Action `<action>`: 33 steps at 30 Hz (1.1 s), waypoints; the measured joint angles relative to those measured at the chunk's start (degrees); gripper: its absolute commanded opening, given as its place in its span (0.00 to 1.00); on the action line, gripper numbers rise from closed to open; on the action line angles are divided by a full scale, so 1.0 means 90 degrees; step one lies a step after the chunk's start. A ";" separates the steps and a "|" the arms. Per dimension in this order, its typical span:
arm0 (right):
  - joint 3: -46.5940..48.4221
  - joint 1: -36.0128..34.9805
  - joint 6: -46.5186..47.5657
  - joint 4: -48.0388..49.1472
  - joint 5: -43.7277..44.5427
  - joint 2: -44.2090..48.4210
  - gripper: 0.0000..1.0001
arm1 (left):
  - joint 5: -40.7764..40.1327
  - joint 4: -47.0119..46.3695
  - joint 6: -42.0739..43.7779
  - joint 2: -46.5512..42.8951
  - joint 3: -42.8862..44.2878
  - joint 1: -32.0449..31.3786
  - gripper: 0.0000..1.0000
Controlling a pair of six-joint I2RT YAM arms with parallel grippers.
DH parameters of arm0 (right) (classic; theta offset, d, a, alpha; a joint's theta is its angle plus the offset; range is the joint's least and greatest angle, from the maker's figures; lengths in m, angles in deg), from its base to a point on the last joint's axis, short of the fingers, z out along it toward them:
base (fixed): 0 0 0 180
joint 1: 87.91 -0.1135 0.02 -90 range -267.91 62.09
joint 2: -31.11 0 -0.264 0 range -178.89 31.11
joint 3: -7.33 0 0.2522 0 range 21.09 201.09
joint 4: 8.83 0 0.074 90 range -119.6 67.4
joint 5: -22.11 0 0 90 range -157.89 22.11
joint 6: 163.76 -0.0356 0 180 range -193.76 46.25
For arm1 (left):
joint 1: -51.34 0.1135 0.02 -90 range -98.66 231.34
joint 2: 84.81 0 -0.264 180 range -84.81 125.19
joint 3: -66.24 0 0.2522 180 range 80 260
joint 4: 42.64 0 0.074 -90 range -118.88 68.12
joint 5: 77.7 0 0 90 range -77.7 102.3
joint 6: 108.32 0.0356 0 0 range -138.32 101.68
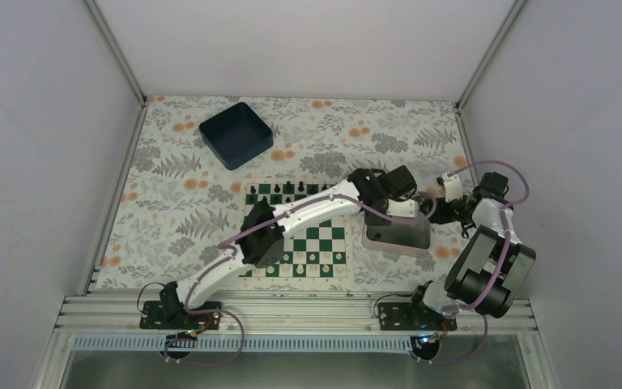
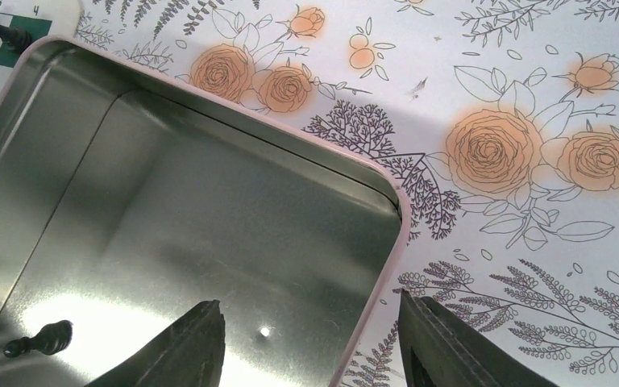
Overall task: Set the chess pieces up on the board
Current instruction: Pick up the chess piece from the storage box, then place the chess piece on the chessboard.
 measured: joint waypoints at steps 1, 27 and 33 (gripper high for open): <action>0.0000 0.0000 -0.0002 0.0000 0.0000 0.0000 0.56 | -0.0034 0.0027 -0.0002 -0.0119 0.0000 0.0000 0.08; 0.0000 -0.0032 -0.0005 -0.0078 0.0005 -0.0121 0.56 | 0.0279 -0.1834 -0.0211 -0.4954 -0.6120 0.3043 0.06; 0.0000 -0.0032 -0.0005 -0.0080 0.0010 -0.0226 0.56 | 0.0602 -0.2395 -0.0143 -0.5015 -0.6873 0.3475 0.05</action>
